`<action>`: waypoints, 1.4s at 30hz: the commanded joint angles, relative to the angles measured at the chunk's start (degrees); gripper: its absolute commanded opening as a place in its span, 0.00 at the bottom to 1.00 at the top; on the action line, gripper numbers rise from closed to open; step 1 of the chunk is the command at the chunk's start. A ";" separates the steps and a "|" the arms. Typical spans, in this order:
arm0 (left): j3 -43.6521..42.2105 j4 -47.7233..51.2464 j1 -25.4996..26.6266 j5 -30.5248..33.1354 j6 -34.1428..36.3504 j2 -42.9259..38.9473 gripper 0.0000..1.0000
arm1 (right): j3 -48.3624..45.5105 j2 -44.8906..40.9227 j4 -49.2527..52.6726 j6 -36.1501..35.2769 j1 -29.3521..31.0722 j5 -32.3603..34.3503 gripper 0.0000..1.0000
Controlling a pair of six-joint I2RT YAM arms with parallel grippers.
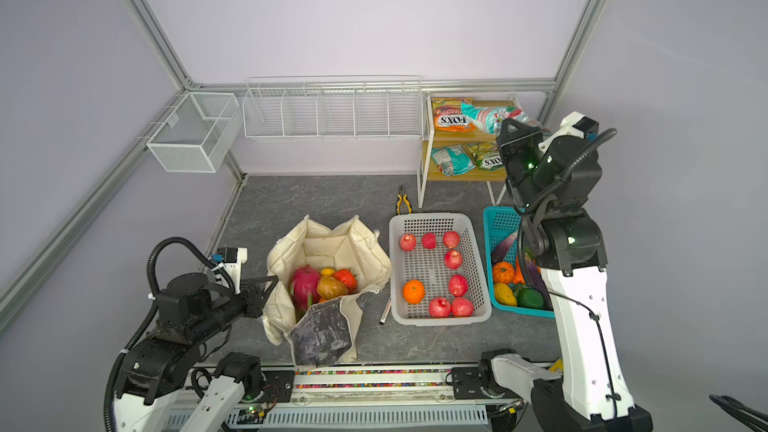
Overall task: Place the food into the grocery bag and tie it
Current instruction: 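Carry the teal candy bag with the right gripper down into the bag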
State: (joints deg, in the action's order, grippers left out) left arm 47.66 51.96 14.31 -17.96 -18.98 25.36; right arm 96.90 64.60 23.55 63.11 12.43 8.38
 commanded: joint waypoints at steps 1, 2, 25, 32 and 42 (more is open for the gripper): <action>0.42 -0.46 0.02 -0.59 0.00 0.69 0.00 | -5.34 -4.53 3.34 -2.39 5.46 -0.40 0.07; 0.37 -0.55 0.02 -0.69 0.05 0.66 0.00 | -7.08 -6.16 5.43 -2.17 7.35 -0.57 0.07; 0.42 -0.46 0.01 -0.51 0.00 -0.22 0.00 | -8.29 9.80 10.87 -13.40 58.37 13.23 0.07; 0.42 -0.47 0.11 -0.56 0.08 -0.22 0.00 | -4.24 20.51 8.93 -13.89 59.64 8.06 0.07; 0.42 -0.46 0.37 -0.44 0.08 -1.24 0.00 | -2.36 29.08 10.13 -14.16 60.10 4.01 0.09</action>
State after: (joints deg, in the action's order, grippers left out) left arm 47.66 51.68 14.33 -18.20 -18.98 24.99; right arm 92.77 92.95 35.31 50.19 72.16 13.58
